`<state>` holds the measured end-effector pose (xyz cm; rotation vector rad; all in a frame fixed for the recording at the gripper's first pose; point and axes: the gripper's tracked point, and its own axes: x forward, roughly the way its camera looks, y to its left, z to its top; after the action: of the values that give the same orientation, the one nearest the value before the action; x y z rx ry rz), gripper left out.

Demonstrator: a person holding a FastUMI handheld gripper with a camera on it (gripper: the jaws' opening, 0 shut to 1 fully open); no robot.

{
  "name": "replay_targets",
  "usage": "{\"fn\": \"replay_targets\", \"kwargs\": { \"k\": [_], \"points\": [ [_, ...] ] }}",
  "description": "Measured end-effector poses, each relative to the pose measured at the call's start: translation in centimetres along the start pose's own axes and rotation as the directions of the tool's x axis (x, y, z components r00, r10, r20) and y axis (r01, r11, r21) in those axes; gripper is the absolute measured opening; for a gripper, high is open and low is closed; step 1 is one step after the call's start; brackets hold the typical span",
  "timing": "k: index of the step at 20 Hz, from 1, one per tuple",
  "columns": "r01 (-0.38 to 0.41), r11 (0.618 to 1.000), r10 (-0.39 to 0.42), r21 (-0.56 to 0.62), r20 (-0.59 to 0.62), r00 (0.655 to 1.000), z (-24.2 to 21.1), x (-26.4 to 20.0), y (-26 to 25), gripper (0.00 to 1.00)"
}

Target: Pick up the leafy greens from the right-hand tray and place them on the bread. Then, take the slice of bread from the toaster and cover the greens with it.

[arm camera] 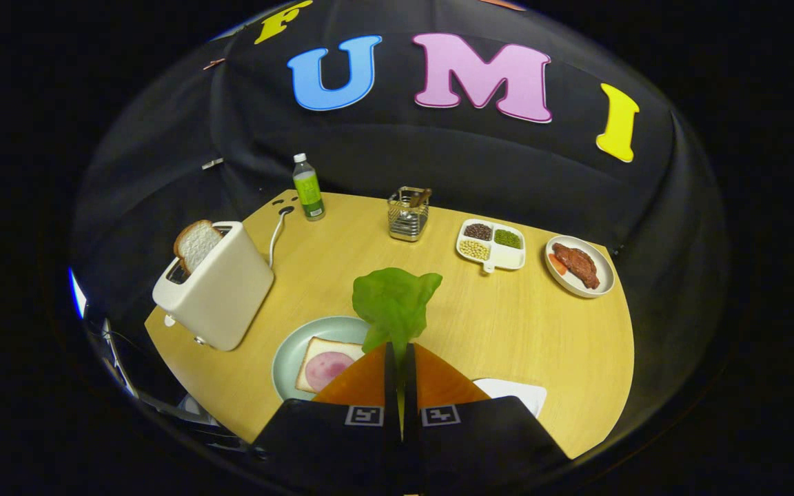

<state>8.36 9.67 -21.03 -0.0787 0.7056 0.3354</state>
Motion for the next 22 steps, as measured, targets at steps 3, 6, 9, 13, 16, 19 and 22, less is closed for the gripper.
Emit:
{"fn": "replay_targets", "kwargs": {
  "k": [3, 6, 9, 13, 16, 19, 22],
  "points": [
    [-0.039, 0.999, 0.039, -0.013, -0.032, 0.999, -0.5, 1.1, 2.8, 0.05],
    [-0.036, 0.998, 0.032, -0.045, -0.078, 0.996, -1.8, 2.7, 4.0, 0.05],
    [-0.051, 0.997, 0.045, -0.051, -0.109, 0.993, -2.7, 3.5, 5.3, 0.05],
    [-0.069, 0.995, 0.057, -0.077, -0.148, 0.987, -4.1, 4.6, 6.9, 0.06],
    [-0.074, 0.994, 0.059, -0.082, -0.173, 0.983, -4.8, 5.2, 7.6, 0.10],
    [-0.058, 0.993, 0.039, -0.103, -0.176, 0.984, -5.1, 5.7, 7.6, 0.13],
    [-0.048, 0.992, 0.023, -0.120, -0.203, 0.979, -6.1, 6.3, 7.5, 0.19]
  ]
}}
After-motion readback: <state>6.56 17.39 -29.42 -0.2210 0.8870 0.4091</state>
